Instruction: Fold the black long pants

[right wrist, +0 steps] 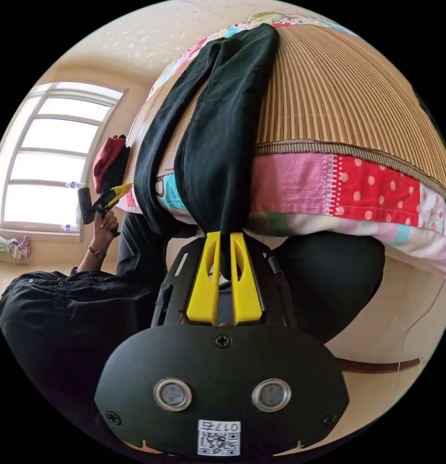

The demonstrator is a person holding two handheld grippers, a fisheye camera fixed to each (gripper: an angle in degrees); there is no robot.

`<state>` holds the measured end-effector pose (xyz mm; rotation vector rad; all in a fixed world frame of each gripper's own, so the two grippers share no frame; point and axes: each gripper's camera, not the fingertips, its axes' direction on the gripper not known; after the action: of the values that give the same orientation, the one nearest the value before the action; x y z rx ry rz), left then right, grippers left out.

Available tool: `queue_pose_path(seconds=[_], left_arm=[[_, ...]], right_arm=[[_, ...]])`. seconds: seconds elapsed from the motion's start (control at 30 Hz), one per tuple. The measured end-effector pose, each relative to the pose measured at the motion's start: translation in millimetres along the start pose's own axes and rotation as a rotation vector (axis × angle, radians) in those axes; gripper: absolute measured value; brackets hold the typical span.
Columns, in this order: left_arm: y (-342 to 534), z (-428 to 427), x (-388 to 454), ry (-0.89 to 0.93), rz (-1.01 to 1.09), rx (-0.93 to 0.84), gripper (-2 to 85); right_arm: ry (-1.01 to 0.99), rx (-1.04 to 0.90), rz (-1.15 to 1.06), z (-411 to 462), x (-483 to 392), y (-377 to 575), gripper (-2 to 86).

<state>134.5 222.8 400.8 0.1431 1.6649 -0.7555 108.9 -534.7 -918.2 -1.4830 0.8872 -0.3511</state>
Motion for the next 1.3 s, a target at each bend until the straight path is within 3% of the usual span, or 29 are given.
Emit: queue_pose_path(seconds=[0.17, 0.3, 0.37, 0.43, 0.57, 0.6, 0.77, 0.97, 1.1, 1.17, 1.3], left_arm=[[-2.5, 29.6, 2.7, -0.155, -0.023, -0.073, 3.7], [-5.4, 31.5, -2.6, -0.12, 0.004, -0.104, -0.3], [-0.1, 38.8, 3.2, -0.063, 0.131, -0.171, -0.8], [9.9, 52.9, 13.0, 0.019, 0.226, -0.282, -0.9], [54.5, 78.6, 48.7, 0.132, 0.37, -0.449, -0.6], [58.7, 79.3, 50.9, 0.124, 0.365, -0.454, -0.5], [46.4, 43.7, 55.9, 0.241, 0.258, -0.295, 7.4], [-42.0, -14.1, 63.6, 0.337, 0.172, -0.034, 15.9], [-89.6, 12.3, 58.7, 0.306, 0.139, -0.185, 17.0], [-97.7, 39.9, 51.2, 0.216, 0.127, -0.306, 11.3], [-88.2, 36.5, 34.7, 0.208, 0.086, -0.244, 4.4]], right_arm=[[-0.155, 0.17, -0.187, -76.1, -14.7, 41.7, 2.9], [-0.323, 0.437, -0.21, -148.5, -3.8, 84.0, 2.9], [-0.33, 0.471, -0.191, -164.9, 5.7, 99.0, 3.0], [-0.288, 0.431, -0.163, -169.7, 12.8, 111.4, 3.0], [0.071, 0.137, -0.044, -143.8, 18.6, 132.1, 2.7], [0.088, 0.143, -0.033, -145.3, 18.2, 139.7, 2.6], [-0.205, 0.391, -0.167, -182.9, -14.5, 150.3, 2.4], [-0.412, 0.222, -0.402, -121.8, -95.0, 92.2, 2.3], [-0.483, 0.121, -0.439, -64.7, -125.5, 67.4, 2.3], [-0.508, 0.1, -0.425, -52.8, -129.4, 61.1, 2.4], [-0.561, -0.087, -0.474, -52.0, -117.3, 46.3, 2.9]])
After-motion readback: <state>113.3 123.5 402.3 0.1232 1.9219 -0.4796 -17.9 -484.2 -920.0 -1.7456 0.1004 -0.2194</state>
